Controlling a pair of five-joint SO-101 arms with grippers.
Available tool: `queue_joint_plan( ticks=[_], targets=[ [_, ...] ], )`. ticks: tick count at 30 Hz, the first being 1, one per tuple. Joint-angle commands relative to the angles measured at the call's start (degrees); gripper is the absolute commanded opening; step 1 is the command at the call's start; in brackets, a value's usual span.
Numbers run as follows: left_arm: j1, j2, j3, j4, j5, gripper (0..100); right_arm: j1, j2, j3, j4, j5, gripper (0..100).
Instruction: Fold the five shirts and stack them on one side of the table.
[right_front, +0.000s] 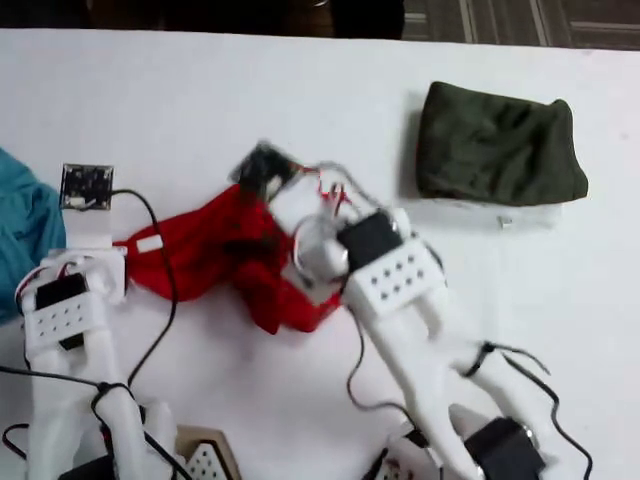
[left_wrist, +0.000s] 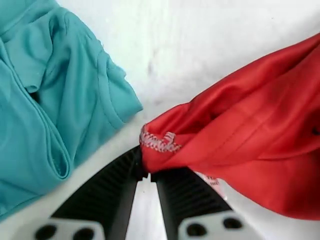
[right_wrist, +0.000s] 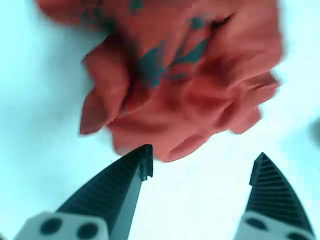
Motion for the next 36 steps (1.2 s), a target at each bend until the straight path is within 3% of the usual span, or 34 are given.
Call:
queue_joint_plan(
  ticks=[1,6,15,19,27,36],
  targets=[
    [-0.79,-1.14,-0.31,-1.23,-0.35,3,-5.67,-3.82,10.55,-6.73,-0.44,31.0],
    [-0.79,-1.14,-0.31,-0.97,-0.35,3,-10.24,-3.74,18.02,-13.32,-0.62,30.9],
    [-3.96,-1.14,-0.13,-0.70,0.44,3,-10.59,0.75,13.27,-14.46,-12.84,31.2],
    [-8.35,-1.14,-0.13,-0.09,6.68,3,-12.26,6.99,8.44,-14.02,-17.58,31.2],
    [-9.41,-1.14,-0.13,0.00,8.97,3,-17.89,15.43,-1.41,-9.89,-20.40,38.9],
    [-9.49,-1.14,-0.48,-0.44,8.88,3,-19.82,25.71,-3.16,-12.44,-20.04,39.0]
  ],
)
